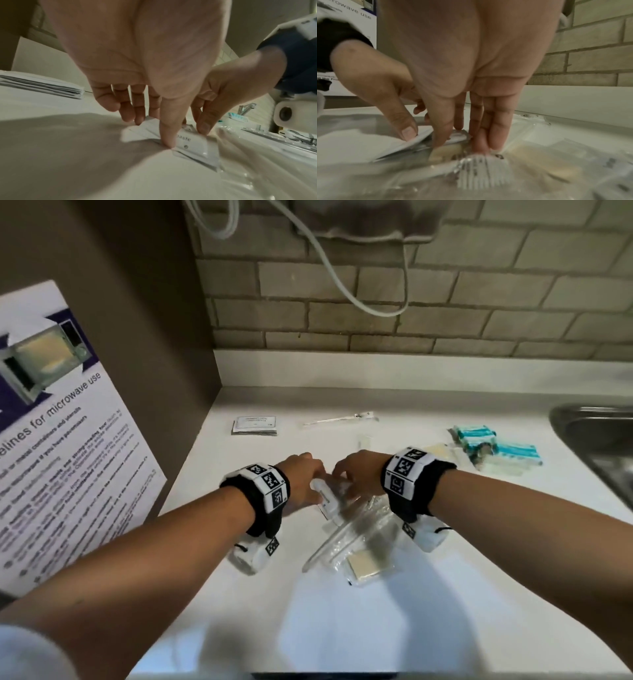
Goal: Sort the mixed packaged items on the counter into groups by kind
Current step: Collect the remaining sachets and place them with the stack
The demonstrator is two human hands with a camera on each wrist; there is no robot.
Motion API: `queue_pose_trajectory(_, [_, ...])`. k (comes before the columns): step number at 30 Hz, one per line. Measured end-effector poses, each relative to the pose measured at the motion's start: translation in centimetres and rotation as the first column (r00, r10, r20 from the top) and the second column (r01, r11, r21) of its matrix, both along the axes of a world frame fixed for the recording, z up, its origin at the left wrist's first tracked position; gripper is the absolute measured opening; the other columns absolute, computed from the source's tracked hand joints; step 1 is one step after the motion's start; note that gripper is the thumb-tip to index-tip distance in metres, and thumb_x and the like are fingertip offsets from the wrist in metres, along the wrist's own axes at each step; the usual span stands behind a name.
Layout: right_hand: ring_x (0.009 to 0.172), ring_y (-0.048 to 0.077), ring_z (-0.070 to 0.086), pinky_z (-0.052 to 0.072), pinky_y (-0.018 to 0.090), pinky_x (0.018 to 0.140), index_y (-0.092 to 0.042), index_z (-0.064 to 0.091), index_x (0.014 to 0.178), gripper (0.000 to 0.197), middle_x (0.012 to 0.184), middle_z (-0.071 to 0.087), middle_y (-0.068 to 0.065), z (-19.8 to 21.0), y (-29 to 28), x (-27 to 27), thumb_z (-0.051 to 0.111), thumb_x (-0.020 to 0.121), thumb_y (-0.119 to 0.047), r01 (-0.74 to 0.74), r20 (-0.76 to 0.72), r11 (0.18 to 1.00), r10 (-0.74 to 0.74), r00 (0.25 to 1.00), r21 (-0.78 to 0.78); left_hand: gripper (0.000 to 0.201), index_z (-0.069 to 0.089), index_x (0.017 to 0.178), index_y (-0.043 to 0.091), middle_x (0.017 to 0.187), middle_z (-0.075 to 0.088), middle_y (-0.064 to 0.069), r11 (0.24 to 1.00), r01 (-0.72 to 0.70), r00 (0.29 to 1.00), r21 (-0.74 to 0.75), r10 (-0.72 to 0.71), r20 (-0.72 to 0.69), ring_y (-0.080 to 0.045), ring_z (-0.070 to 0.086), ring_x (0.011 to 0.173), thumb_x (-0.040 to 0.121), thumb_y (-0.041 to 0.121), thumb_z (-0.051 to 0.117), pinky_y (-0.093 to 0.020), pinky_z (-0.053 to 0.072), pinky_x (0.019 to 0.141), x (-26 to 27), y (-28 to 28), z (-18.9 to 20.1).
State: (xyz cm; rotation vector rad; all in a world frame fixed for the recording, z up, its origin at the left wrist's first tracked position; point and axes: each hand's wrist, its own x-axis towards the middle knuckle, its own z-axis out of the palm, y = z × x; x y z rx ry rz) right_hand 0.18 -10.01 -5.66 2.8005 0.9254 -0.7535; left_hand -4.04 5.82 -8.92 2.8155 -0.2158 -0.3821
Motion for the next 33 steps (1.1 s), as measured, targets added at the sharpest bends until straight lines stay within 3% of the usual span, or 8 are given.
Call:
queue_pose_trajectory(4, [0.106,0.026,0.062,0.045,0.029,0.081,-0.013,0.062,0.119,0.031,0.114,0.066,0.005,-0.4,0.4,0.2,0.059,0.091,-0.028,-0.025,0.033,1.0,0.025,0.999,-0.009,0.015,0.059,0.09,0.024,0.095,0.058,0.003,0.994,-0.096,0.995,-0.058,0.095,-0.024,-0.021,0.058,0.094,0.079,0.027,0.069,-0.029,0.047,0.078,0.2,0.9,1.1])
queue_pose_trajectory(9, [0.101,0.025,0.062,0.044,0.027,0.077,-0.012,0.06,0.113,0.03,0.112,0.065,0.004,-0.3,0.0,0.7,0.067,0.084,-0.018,-0.03,0.007,0.997,0.029,1.0,0.076,0.005,0.064,0.091,0.019,0.087,0.063,0.004,0.934,-0.234,0.972,-0.271,0.234,-0.034,-0.014,0.056,0.08,0.087,0.02,0.062,-0.024,0.043,0.067,0.3,3.1,5.1])
queue_pose_trajectory(14, [0.089,0.02,0.055,0.037,0.021,0.058,-0.012,0.061,0.099,0.016,0.1,0.063,0.003,1.0,0.0,0.9,0.066,0.085,-0.017,-0.055,-0.034,0.989,0.061,0.998,0.14,0.004,0.056,0.092,0.012,0.087,0.057,-0.004,0.678,-0.419,0.882,-0.604,0.463,-0.092,-0.015,0.06,0.069,0.094,0.012,0.052,-0.033,0.053,0.079,0.2,3.8,6.9])
queue_pose_trajectory(17, [0.085,0.017,0.055,0.041,0.025,0.067,-0.017,0.061,0.099,0.017,0.1,0.065,0.002,2.6,0.0,0.6,0.069,0.085,-0.02,-0.025,-0.09,0.944,0.058,0.994,0.33,0.01,0.051,0.101,0.008,0.09,0.053,-0.003,0.551,-0.465,0.838,-0.693,0.526,-0.144,-0.004,0.065,0.049,0.098,0.006,0.042,-0.018,0.052,0.057,-0.2,3.2,7.6])
queue_pose_trajectory(20, [0.068,0.016,0.057,0.042,0.024,0.061,-0.018,0.057,0.092,0.02,0.093,0.07,0.008,4.5,-0.4,0.5,0.073,0.082,-0.016,0.074,-0.159,0.826,0.019,0.987,0.558,0.022,0.056,0.107,0.01,0.095,0.056,-0.01,0.512,-0.457,0.842,-0.728,0.512,-0.169,-0.006,0.066,0.054,0.096,0.0,0.039,-0.015,0.049,0.047,-0.5,2.0,7.8])
queue_pose_trajectory(26, [0.055,0.013,0.054,0.04,0.023,0.052,-0.013,0.059,0.091,0.018,0.07,0.067,0.005,6.9,-3.1,0.5,0.073,0.081,-0.018,0.111,-0.045,0.739,-0.108,0.993,0.665,0.024,0.066,0.091,0.012,0.106,0.068,-0.021,0.264,-0.402,0.863,-0.877,0.43,-0.266,-0.028,0.072,0.07,0.1,0.021,0.046,-0.027,0.054,0.061,-1.4,-1.7,8.0])
queue_pose_trajectory(30, [0.054,0.012,0.056,0.043,0.024,0.055,-0.013,0.057,0.093,0.018,0.078,0.074,0.01,7.2,-5.2,1.0,0.07,0.082,-0.019,0.144,-0.008,0.751,-0.182,0.983,0.644,0.039,0.063,0.107,0.009,0.11,0.067,-0.015,0.319,-0.376,0.9,-0.87,0.348,-0.261,-0.029,0.073,0.084,0.092,0.045,0.056,-0.03,0.053,0.069,-0.9,-3.9,8.6])
queue_pose_trajectory(33, [0.054,0.011,0.059,0.045,0.025,0.056,-0.014,0.055,0.092,0.022,0.075,0.074,0.009,7.2,-6.9,1.6,0.072,0.082,-0.024,0.205,-0.016,0.749,-0.252,0.968,0.63,0.031,0.056,0.118,0.01,0.108,0.067,-0.012,0.448,-0.287,0.948,-0.846,0.261,-0.184,-0.024,0.073,0.086,0.09,0.022,0.065,-0.022,0.053,0.066,-0.3,-6.0,8.8])
